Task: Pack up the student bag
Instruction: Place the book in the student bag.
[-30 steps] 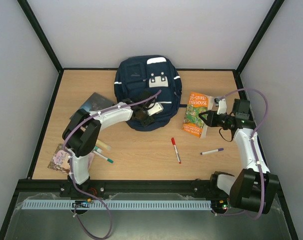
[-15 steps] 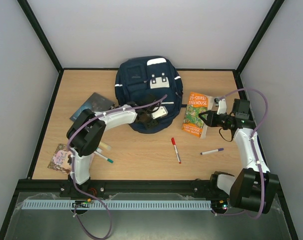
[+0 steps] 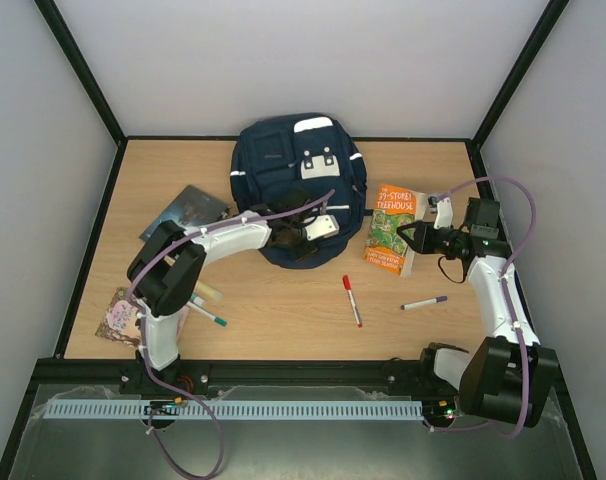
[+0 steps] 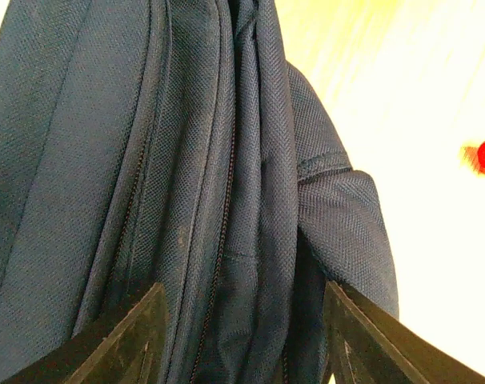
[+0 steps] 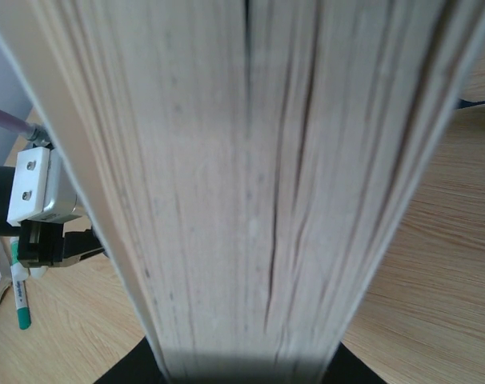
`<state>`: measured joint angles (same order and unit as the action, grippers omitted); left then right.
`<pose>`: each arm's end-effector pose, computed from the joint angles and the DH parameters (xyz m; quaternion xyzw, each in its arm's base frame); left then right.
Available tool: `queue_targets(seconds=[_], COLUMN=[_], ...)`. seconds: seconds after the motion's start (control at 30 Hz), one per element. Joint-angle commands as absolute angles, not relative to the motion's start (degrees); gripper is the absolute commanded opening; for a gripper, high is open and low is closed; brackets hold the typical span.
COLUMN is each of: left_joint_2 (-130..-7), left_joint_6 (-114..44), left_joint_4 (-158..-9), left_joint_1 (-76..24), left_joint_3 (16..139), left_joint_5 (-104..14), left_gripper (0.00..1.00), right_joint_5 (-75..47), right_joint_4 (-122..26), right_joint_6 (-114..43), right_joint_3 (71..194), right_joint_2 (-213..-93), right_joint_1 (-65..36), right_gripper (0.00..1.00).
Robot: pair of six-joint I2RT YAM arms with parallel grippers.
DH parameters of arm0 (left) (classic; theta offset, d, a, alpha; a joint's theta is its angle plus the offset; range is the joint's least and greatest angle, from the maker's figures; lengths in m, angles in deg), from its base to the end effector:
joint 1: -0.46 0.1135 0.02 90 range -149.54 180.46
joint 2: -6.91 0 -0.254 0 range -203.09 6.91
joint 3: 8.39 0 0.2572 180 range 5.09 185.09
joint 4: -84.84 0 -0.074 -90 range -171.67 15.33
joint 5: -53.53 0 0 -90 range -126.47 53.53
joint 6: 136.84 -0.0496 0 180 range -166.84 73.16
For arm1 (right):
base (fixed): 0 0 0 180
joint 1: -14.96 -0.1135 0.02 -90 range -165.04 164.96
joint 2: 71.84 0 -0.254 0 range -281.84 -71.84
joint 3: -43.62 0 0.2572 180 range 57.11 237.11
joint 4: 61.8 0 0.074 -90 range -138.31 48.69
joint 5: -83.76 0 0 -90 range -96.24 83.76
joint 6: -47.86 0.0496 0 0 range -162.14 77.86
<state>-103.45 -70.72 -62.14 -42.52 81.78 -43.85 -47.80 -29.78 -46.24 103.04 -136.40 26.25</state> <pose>0.3055 -0.2934 0.1642 0.5386 0.7791 -0.1125 0.3004 0.2571 -0.0178 0.2527 -0.1050 0.8456 0.2592 0.4548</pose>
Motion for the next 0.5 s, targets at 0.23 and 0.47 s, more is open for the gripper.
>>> queue_targets(seconds=[0.23, 0.47], left_joint_2=[-108.3, -106.1], left_joint_6=[-70.7, -67.7], left_joint_4=[-65.1, -66.9], left_joint_1=[-42.7, -42.1], left_joint_3=[84.4, 86.9], left_joint_5=[-38.8, -36.2], left_gripper=[0.42, 0.22], right_joint_5=[-50.8, -51.5], right_joint_4=[-31.0, -31.0], right_joint_6=[-47.3, -47.2], right_joint_3=[103.2, 103.1], right_joint_2=[-136.3, -137.4], right_joint_1=[26.6, 26.6], right_gripper=[0.01, 0.01])
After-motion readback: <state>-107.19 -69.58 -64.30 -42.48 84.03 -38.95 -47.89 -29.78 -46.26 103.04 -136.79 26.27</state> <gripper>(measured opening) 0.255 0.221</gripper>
